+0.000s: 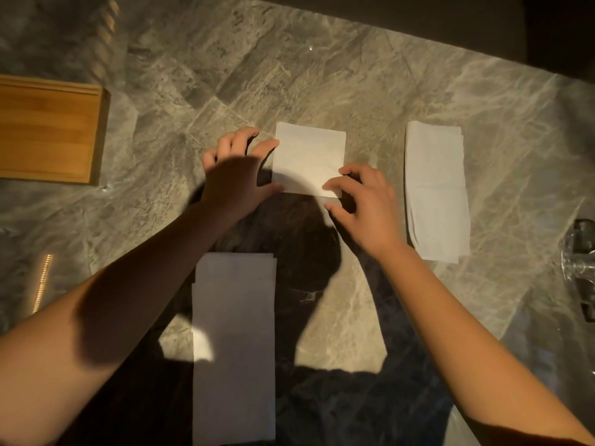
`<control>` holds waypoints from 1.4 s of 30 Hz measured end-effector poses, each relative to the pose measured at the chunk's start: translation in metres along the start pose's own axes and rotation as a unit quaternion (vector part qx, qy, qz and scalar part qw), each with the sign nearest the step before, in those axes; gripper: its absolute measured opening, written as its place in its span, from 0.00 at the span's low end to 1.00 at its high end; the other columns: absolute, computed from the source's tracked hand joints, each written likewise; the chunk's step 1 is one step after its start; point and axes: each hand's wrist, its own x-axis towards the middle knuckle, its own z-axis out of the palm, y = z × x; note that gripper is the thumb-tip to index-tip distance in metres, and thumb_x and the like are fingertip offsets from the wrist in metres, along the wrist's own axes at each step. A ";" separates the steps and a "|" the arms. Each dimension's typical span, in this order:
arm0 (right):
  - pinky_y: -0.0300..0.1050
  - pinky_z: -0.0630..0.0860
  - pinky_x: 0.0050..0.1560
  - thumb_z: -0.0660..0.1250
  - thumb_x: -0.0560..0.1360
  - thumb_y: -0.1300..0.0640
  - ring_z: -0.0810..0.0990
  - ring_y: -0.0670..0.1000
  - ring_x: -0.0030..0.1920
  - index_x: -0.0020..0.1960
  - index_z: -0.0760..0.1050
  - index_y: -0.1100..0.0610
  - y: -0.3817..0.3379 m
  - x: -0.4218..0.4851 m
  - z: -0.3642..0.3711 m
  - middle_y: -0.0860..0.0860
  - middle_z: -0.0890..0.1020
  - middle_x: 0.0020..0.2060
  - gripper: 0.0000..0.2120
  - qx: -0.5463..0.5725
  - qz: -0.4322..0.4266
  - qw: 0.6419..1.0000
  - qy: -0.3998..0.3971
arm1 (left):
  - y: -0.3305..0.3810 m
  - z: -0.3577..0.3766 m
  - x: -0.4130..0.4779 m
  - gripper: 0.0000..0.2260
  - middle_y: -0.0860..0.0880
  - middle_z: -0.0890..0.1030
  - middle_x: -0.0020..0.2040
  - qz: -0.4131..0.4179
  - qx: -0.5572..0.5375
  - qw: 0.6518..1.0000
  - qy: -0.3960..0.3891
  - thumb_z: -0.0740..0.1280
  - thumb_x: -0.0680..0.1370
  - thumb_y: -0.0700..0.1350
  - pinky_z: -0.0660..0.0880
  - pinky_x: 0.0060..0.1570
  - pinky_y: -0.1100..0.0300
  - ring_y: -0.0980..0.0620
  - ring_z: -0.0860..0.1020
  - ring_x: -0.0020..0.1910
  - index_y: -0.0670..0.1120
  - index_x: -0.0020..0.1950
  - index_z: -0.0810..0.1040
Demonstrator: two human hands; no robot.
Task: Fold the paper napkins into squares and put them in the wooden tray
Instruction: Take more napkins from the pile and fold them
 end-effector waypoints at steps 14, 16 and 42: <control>0.50 0.74 0.56 0.71 0.73 0.57 0.76 0.47 0.49 0.45 0.81 0.53 -0.009 0.003 0.009 0.47 0.77 0.49 0.02 0.161 0.108 0.977 0.090 | 0.063 -0.015 -0.054 0.19 0.52 0.75 0.49 -0.288 -0.522 0.803 0.004 0.67 0.71 0.55 0.75 0.58 0.49 0.51 0.76 0.53 0.49 0.57 0.70; 0.40 0.75 0.49 0.70 0.73 0.59 0.75 0.43 0.43 0.43 0.80 0.52 -0.010 -0.001 0.006 0.46 0.76 0.48 0.02 0.206 0.121 0.967 0.093 | 0.061 -0.014 -0.048 0.15 0.52 0.74 0.46 -0.327 -0.565 0.757 0.008 0.67 0.75 0.52 0.74 0.60 0.46 0.52 0.76 0.50 0.47 0.58 0.69; 0.41 0.82 0.38 0.62 0.79 0.62 0.85 0.48 0.40 0.52 0.77 0.54 -0.065 -0.079 -0.007 0.50 0.86 0.41 0.07 0.673 0.300 0.669 -0.097 | 0.047 -0.041 -0.126 0.11 0.42 0.79 0.54 -0.198 -0.529 0.821 -0.079 0.63 0.76 0.41 0.81 0.41 0.59 0.44 0.77 0.53 0.47 0.58 0.74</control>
